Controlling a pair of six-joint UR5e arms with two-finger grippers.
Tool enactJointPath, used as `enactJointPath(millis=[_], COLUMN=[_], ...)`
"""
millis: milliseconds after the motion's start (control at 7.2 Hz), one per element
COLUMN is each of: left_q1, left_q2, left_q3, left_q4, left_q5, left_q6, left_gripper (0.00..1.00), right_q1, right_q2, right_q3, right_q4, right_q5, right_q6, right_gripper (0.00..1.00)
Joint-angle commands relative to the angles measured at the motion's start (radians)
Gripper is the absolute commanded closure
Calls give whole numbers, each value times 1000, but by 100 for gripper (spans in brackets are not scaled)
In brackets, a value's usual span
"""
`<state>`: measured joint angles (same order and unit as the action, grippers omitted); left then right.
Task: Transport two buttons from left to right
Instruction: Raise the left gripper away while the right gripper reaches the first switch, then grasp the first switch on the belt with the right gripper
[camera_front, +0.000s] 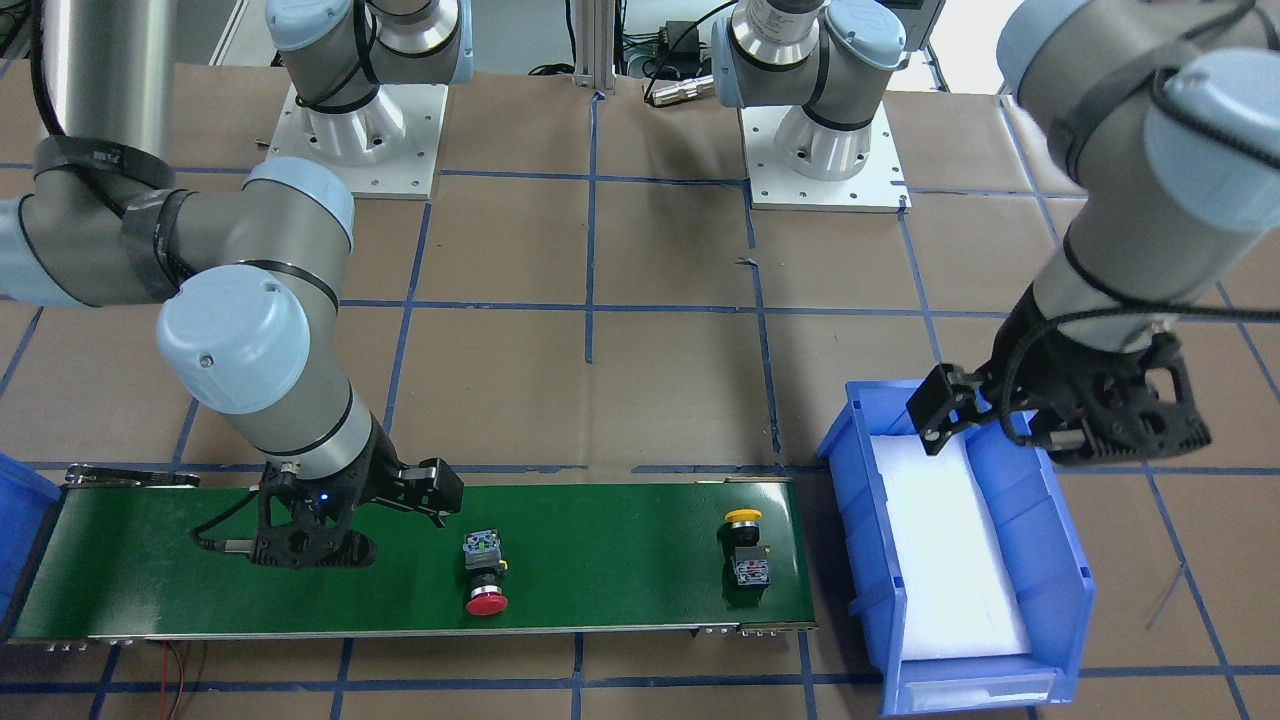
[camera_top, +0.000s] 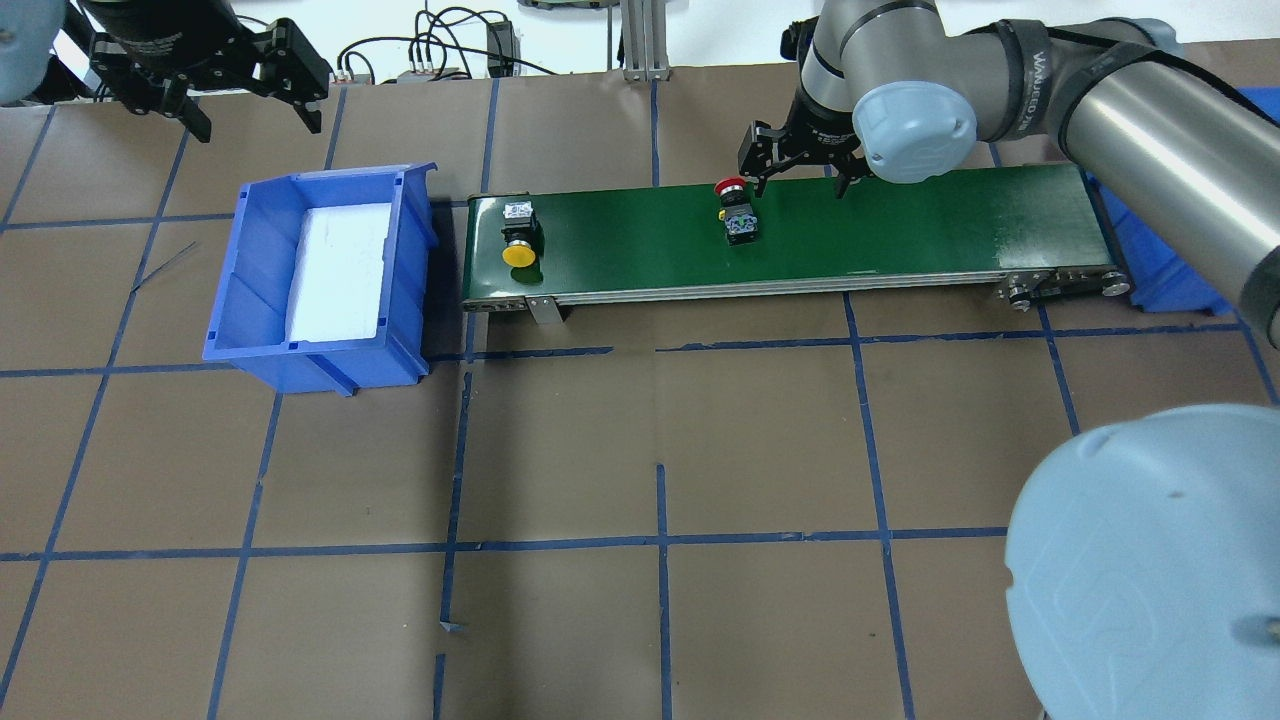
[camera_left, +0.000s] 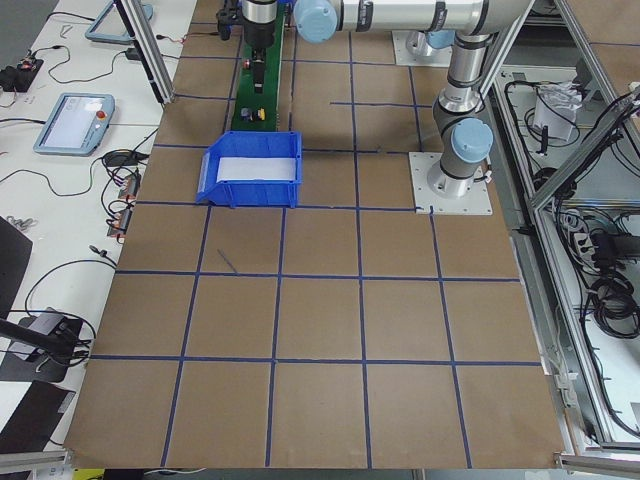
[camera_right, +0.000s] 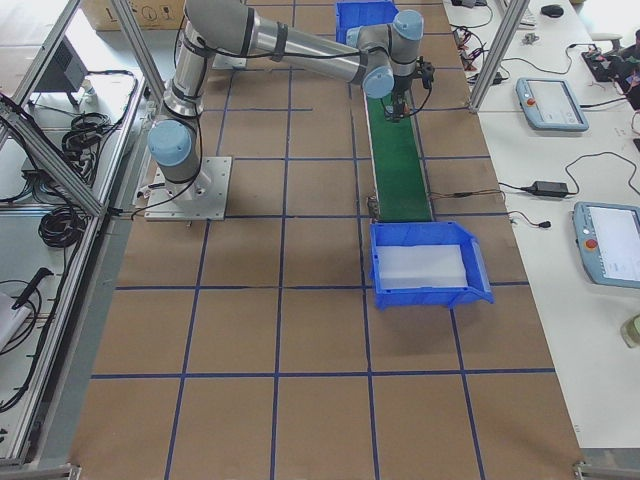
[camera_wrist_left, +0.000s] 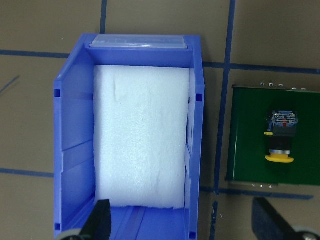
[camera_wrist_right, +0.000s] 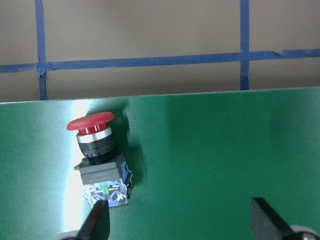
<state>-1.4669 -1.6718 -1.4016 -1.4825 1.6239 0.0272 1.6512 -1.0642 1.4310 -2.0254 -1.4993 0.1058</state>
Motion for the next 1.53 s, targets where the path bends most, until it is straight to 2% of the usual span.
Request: enactJointPath(millis=[0, 139, 278, 417, 556, 833, 972, 1111, 1250, 1389], left_q1=[11, 7, 8, 3, 2, -12, -16, -9, -12, -9], left_q2=[87, 66, 55, 61, 79, 79, 89, 51, 25, 9], left_q3=[-45, -30, -28, -40, -27, -24, -20, -39, -39, -46], left_q4=[-7, -19, -91, -214, -243, -217, -208, -197, -191, -190], left_q5=[-12, -1, -5, -6, -9, -31, -35, -29, -22, -18], left_q6=[0, 0, -1, -3, -3, 0, -1, -1, -10, -4], left_gripper=[0, 0, 0, 0, 0, 0, 0, 0, 0, 0], right_q1=[25, 36, 38, 38, 38, 36, 30, 25, 21, 12], right_q2=[30, 41, 43, 43, 44, 64, 73, 76, 78, 78], right_q3=[-7, -7, -6, -1, 2, 6, 6, 5, 0, -3], right_q4=[-34, -41, -39, -38, -45, -61, -61, -61, -59, -50], right_q5=[-1, -12, -12, -12, -12, -12, -13, -13, -13, -6], right_q6=[3, 3, 2, 0, -1, -8, -17, -38, -66, -110], right_gripper=[1, 2, 3, 6, 7, 7, 12, 21, 42, 74])
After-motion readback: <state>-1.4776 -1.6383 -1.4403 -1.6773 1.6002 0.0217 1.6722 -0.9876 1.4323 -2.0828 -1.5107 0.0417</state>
